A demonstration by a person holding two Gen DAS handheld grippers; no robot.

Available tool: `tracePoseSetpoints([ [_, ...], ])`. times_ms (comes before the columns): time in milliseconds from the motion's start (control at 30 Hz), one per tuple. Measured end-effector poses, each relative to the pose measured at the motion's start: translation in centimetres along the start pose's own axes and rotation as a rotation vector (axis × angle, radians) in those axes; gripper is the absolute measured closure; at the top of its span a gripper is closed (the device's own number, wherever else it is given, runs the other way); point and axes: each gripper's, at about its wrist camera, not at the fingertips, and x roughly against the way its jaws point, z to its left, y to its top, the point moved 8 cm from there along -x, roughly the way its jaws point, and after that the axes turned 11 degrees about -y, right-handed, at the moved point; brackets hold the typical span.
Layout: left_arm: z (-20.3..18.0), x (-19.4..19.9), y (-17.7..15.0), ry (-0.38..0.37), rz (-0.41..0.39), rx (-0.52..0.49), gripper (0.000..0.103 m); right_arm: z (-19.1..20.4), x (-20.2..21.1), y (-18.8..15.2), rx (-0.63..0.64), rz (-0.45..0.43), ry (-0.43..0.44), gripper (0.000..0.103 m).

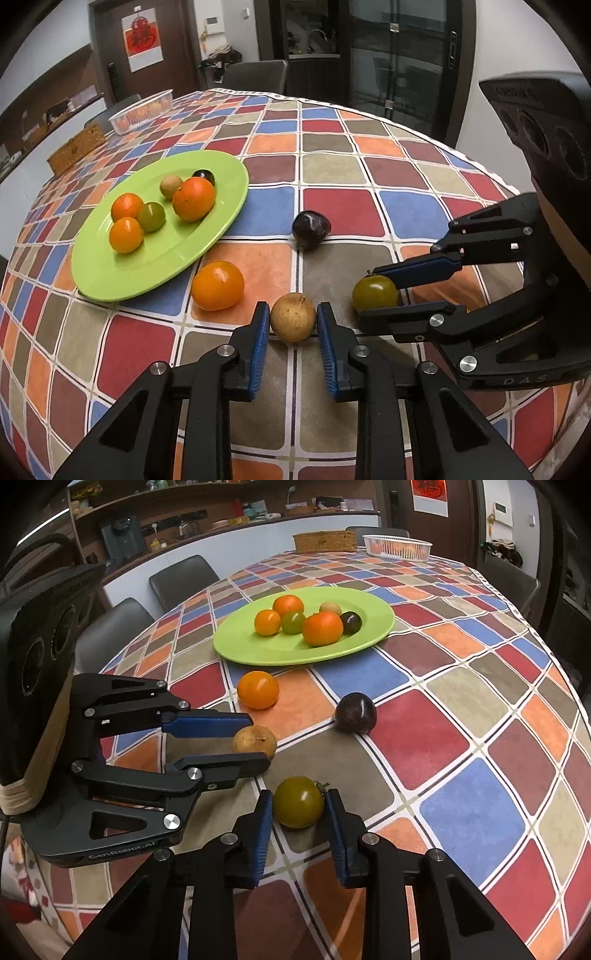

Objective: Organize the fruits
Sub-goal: 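Close the left gripper on the brown fruit while the right gripper grasps the green tomato, then carry the brown fruit and green tomato over the plate and open both grippers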

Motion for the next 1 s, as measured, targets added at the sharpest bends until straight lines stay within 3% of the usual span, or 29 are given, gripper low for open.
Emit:
tracePoseSetpoints([
  [567, -0.6, 3.6, 0.6, 0.047, -0.073, 0.056, 0.077, 0.1, 2.6, 1.3, -0.004, -0.066, -0.002, 0.074],
  [1000, -0.1, 7.2, 1.6, 0.108, -0.160, 0.117, 0.077, 0.7, 5.8, 3.9, -0.010, -0.167, 0.005, 0.074],
])
